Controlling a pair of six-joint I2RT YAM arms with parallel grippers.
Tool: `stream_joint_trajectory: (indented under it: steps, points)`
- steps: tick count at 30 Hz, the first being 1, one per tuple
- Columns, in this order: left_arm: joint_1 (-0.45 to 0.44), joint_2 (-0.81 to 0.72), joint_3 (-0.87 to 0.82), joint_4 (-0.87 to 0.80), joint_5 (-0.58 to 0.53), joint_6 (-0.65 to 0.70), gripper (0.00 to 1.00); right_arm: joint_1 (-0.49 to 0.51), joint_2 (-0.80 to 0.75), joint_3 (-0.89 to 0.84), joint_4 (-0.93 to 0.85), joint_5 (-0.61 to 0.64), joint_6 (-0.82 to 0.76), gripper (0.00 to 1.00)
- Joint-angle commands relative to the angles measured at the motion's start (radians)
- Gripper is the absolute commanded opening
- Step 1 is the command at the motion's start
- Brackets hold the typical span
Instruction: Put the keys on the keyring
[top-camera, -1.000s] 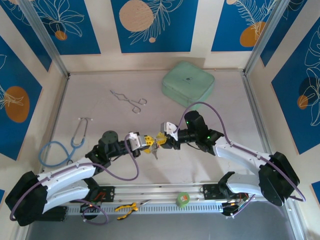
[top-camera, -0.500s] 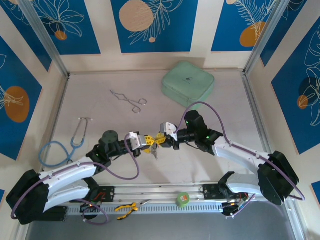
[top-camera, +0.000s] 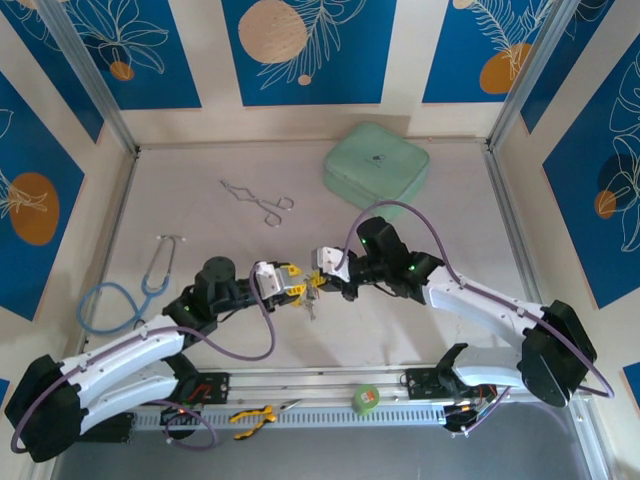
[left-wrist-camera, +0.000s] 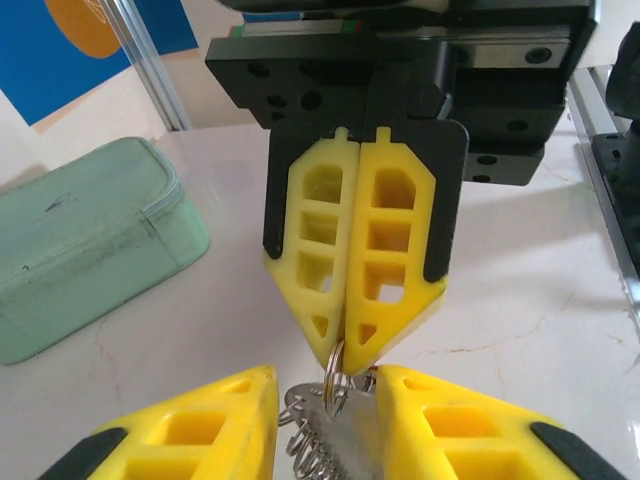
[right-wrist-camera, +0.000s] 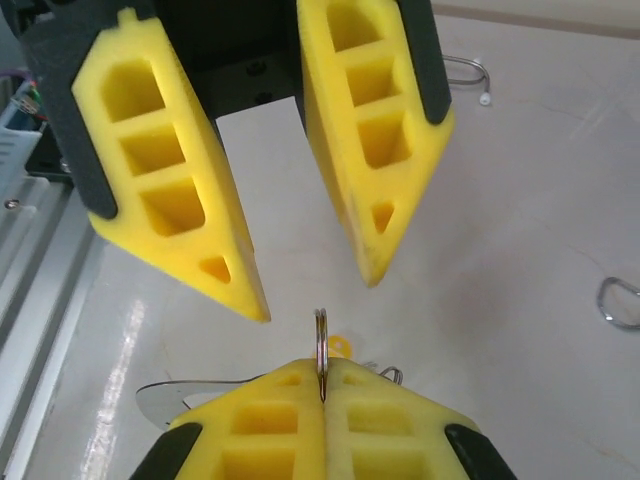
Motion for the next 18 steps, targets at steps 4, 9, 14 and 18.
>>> stream_joint_trajectory:
  steps: [4, 9, 14, 18]
  points:
    - [-0.002, 0.013, 0.075, -0.160, 0.000, 0.078, 0.27, 0.057, 0.029, 0.109, -0.175, 0.117, -0.103, 0.00]
    - [-0.002, 0.030, 0.091, -0.163, 0.015, 0.085, 0.17, 0.093, 0.041, 0.143, -0.185, 0.128, -0.113, 0.00]
    - [-0.002, 0.028, 0.092, -0.169, 0.024, 0.089, 0.00, 0.097, 0.027, 0.137, -0.154, 0.095, -0.094, 0.00]
    - [-0.002, -0.002, 0.051, -0.095, 0.021, 0.058, 0.00, 0.034, -0.034, 0.043, -0.021, 0.012, -0.013, 0.11]
